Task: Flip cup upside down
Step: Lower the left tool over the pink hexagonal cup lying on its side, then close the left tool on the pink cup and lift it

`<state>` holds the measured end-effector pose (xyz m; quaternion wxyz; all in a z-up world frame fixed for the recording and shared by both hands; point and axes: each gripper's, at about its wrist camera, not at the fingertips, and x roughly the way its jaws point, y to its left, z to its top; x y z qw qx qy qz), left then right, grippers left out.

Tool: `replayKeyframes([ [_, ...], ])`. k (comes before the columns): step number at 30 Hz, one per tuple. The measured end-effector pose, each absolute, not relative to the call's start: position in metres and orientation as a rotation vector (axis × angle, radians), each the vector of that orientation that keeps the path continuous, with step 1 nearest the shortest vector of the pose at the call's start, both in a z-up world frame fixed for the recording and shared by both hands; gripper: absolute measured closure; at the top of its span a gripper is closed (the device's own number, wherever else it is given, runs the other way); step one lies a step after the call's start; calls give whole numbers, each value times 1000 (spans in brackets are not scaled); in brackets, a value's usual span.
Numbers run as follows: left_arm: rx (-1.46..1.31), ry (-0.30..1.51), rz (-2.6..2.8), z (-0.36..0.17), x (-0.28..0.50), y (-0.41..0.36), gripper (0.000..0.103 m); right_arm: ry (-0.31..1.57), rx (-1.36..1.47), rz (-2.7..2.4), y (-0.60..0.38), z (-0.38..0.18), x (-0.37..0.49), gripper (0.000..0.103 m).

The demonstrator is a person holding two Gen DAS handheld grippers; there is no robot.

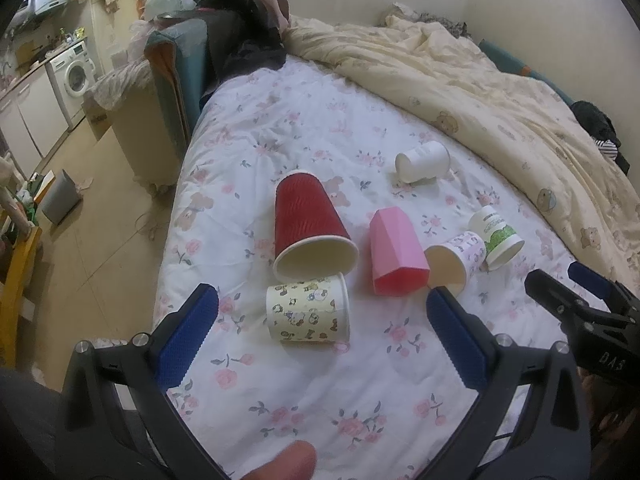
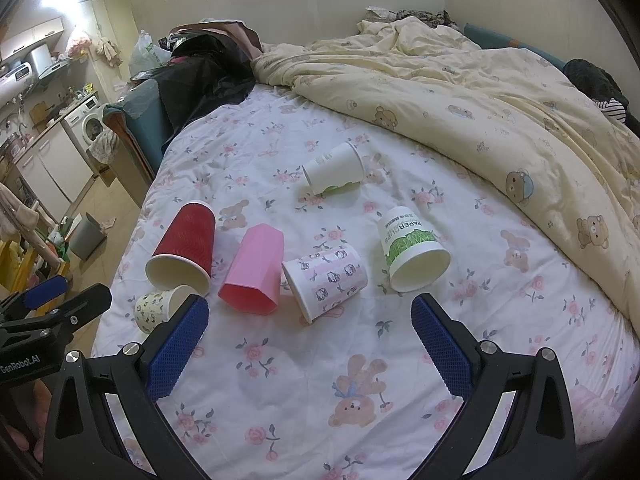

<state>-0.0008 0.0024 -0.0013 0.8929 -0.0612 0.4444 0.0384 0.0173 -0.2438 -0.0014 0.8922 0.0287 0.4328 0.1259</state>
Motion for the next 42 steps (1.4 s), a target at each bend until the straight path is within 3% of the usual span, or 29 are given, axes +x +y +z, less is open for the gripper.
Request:
replayKeyframes([
  [10, -160, 1057, 41, 11, 50, 5, 0, 913, 122, 207, -271, 6, 41, 0],
  [18, -224, 1266, 24, -18, 116, -12, 2, 917, 82, 179, -281, 8, 72, 0],
  [19, -246, 1321, 22, -26, 125, -15, 5, 921, 88, 177, -282, 7, 74, 0],
  [21, -292, 1406, 32, -44, 141, -20, 21, 939, 117, 169, -287, 3, 76, 0],
  [24, -326, 1511, 39, -72, 166, -33, 22, 974, 182, 172, -295, -4, 77, 0],
  [32, -235, 1588, 66, -107, 193, -68, 34, 991, 246, 135, -313, -6, 74, 0],
  [35, -227, 1621, 85, -122, 195, -72, 44, 988, 267, 135, -318, -4, 74, 0],
  [42, -200, 1605, 96, -129, 196, -78, 46, 989, 281, 149, -319, -3, 75, 0],
])
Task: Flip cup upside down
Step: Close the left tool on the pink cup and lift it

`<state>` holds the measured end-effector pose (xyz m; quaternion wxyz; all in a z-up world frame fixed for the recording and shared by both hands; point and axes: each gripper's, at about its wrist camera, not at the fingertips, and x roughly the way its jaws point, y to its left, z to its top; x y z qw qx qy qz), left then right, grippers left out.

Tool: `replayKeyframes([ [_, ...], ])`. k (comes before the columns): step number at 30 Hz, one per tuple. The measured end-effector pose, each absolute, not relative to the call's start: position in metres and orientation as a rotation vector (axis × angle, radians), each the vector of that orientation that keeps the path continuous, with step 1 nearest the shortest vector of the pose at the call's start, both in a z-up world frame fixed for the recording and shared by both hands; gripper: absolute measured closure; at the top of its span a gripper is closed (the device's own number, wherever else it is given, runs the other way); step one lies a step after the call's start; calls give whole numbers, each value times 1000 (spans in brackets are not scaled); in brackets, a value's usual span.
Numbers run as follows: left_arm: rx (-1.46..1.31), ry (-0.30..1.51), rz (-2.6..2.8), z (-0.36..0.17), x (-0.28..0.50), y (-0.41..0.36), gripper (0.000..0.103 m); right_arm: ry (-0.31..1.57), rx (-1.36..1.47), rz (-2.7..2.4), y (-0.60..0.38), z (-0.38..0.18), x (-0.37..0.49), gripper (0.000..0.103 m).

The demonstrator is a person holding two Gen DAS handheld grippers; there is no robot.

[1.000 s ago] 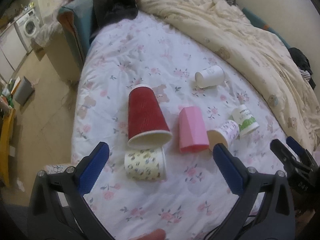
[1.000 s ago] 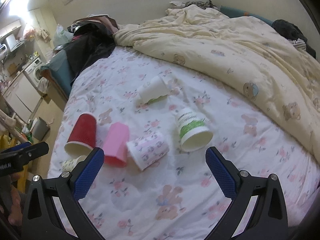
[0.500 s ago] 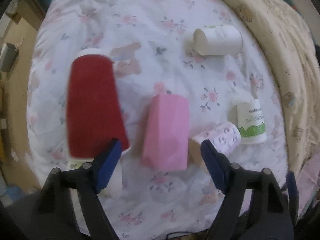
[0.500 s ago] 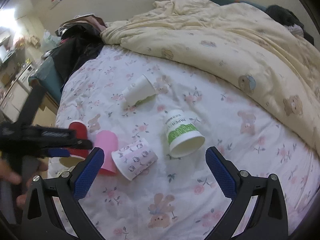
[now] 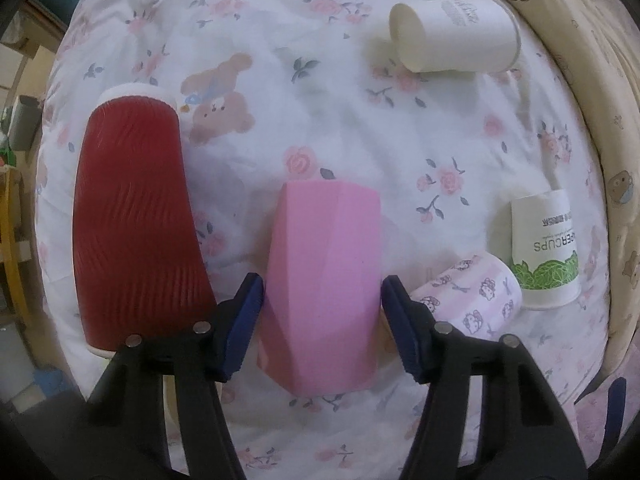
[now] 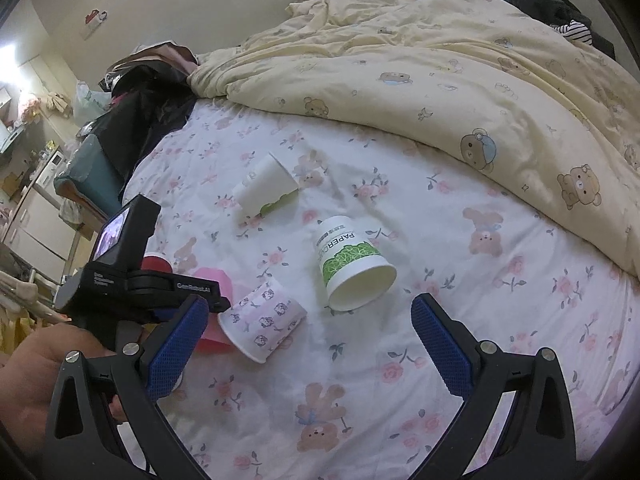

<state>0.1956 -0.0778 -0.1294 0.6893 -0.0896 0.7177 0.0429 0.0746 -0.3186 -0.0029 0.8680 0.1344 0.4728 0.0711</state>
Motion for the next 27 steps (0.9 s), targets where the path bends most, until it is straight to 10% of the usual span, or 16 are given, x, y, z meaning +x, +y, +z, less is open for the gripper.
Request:
replayKeyframes([
  [27, -365, 1477, 6, -41, 55, -55, 47, 948, 193, 239, -308, 16, 3, 0],
])
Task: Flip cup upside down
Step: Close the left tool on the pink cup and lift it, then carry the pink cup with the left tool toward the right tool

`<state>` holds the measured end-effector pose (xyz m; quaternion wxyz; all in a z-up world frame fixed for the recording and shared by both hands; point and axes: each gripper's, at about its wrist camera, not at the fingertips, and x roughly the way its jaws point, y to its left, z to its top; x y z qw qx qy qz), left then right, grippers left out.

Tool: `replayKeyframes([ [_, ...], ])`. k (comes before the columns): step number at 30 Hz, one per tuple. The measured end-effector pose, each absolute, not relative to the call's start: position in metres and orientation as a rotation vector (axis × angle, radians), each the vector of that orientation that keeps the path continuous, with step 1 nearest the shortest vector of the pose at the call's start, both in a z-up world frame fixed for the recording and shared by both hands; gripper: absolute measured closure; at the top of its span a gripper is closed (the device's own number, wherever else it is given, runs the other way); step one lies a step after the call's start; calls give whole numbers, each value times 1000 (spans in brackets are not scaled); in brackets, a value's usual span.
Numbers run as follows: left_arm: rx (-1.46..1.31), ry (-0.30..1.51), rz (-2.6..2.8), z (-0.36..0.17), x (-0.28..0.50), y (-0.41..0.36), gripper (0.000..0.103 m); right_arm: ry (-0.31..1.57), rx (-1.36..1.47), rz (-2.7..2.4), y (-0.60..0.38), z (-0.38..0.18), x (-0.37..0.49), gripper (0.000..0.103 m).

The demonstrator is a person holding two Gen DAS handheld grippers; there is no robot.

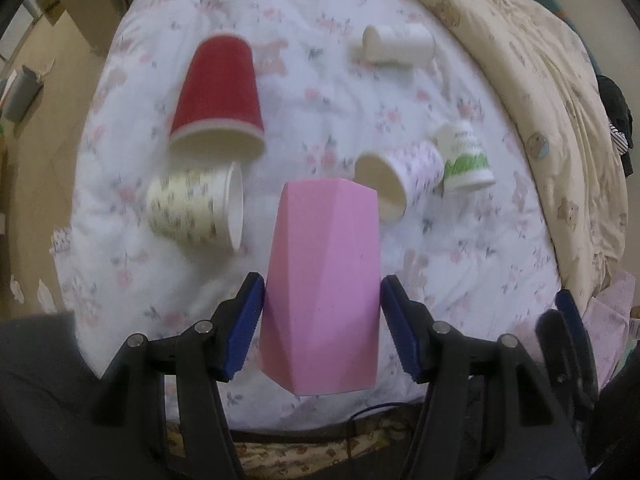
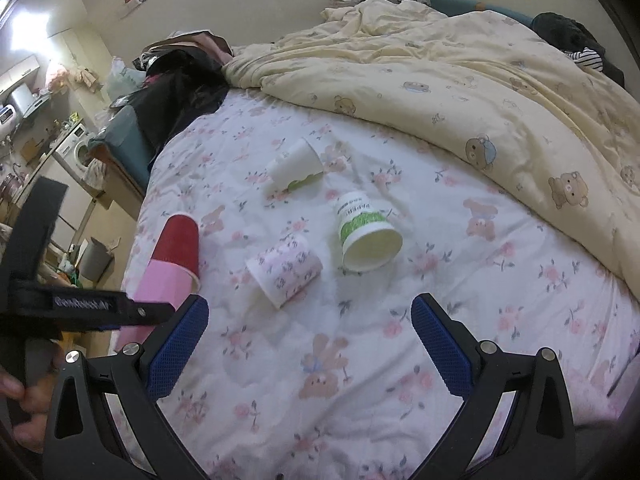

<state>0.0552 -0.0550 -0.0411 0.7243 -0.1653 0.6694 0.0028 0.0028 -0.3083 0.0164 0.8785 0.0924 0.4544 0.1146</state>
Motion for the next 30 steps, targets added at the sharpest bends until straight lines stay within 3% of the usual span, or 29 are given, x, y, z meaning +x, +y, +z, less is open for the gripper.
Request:
replayKeyframes([
  [16, -370, 1589, 73, -121, 31, -83, 47, 930, 249, 199, -329, 16, -13, 0],
  [29, -325, 1587, 95, -131, 39, -96, 45, 918, 227, 198, -322, 15, -12, 0],
  [30, -317, 1590, 93, -130, 40, -97, 40, 920, 227, 199, -322, 15, -12, 0],
])
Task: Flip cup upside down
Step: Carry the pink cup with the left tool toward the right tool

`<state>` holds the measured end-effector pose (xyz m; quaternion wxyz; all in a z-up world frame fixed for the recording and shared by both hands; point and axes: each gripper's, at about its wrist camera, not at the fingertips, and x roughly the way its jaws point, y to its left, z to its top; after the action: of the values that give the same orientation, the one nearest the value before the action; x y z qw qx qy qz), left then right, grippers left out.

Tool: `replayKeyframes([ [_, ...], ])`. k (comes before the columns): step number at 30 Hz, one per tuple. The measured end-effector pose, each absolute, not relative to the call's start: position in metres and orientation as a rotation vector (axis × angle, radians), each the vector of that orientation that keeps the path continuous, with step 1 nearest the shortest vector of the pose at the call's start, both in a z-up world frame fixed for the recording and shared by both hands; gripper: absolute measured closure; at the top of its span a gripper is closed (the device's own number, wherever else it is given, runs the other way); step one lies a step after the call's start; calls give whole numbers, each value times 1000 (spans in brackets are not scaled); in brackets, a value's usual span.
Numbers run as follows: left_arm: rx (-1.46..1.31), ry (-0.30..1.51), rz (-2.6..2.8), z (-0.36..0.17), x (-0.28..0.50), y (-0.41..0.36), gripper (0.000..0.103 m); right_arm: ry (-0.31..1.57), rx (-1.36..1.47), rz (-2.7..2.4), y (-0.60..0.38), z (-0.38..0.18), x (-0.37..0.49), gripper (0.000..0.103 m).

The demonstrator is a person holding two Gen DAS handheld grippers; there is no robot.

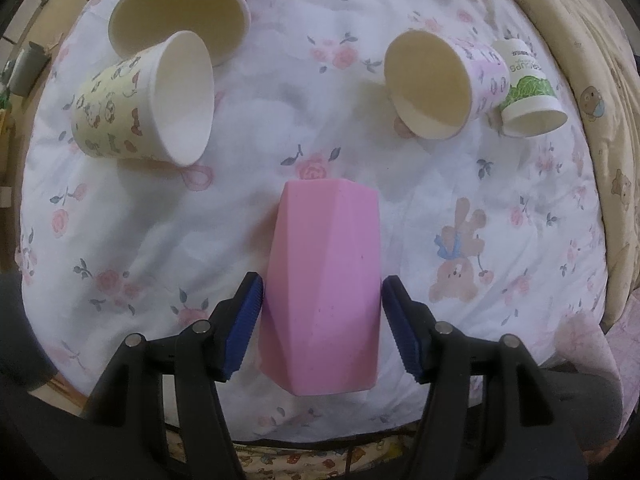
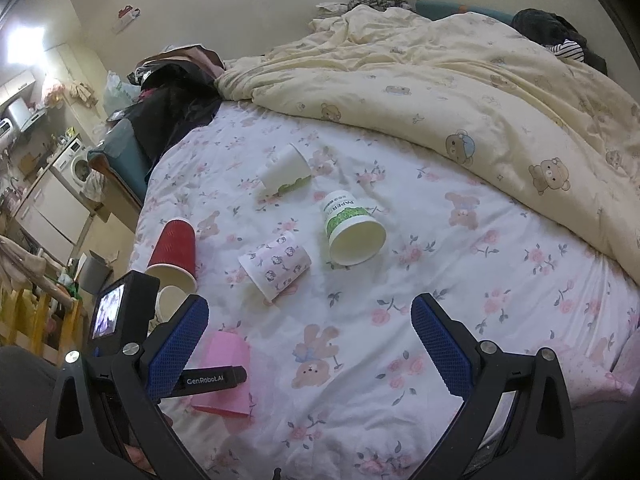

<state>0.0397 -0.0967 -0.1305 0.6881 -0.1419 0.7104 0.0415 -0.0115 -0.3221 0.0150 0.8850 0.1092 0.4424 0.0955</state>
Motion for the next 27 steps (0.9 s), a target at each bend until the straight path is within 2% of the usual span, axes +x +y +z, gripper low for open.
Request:
replayKeyframes([
  [1, -297, 1589, 90, -130, 41, -99, 34, 924, 227, 200, -322, 14, -11, 0],
  [2, -285, 1584, 94, -128, 41, -102, 23, 924, 227, 201, -322, 15, -11, 0],
  [4, -277, 1558, 89, -122, 43, -106, 16, 923, 226, 200, -321, 15, -12, 0],
  [10, -306, 1537, 14, -101, 38, -102, 16, 926, 234, 200, -321, 16, -11, 0],
  [14, -204, 1473, -13, -75, 28, -94, 16, 936, 233, 201, -322, 15, -11, 0],
  [20, -196, 1403, 35, -45, 8, -39, 16, 976, 210, 226, -315, 9, -8, 0],
  [27, -185, 1311, 112, -41, -4, 13, 16, 1029, 182, 248, -299, -4, -6, 0],
])
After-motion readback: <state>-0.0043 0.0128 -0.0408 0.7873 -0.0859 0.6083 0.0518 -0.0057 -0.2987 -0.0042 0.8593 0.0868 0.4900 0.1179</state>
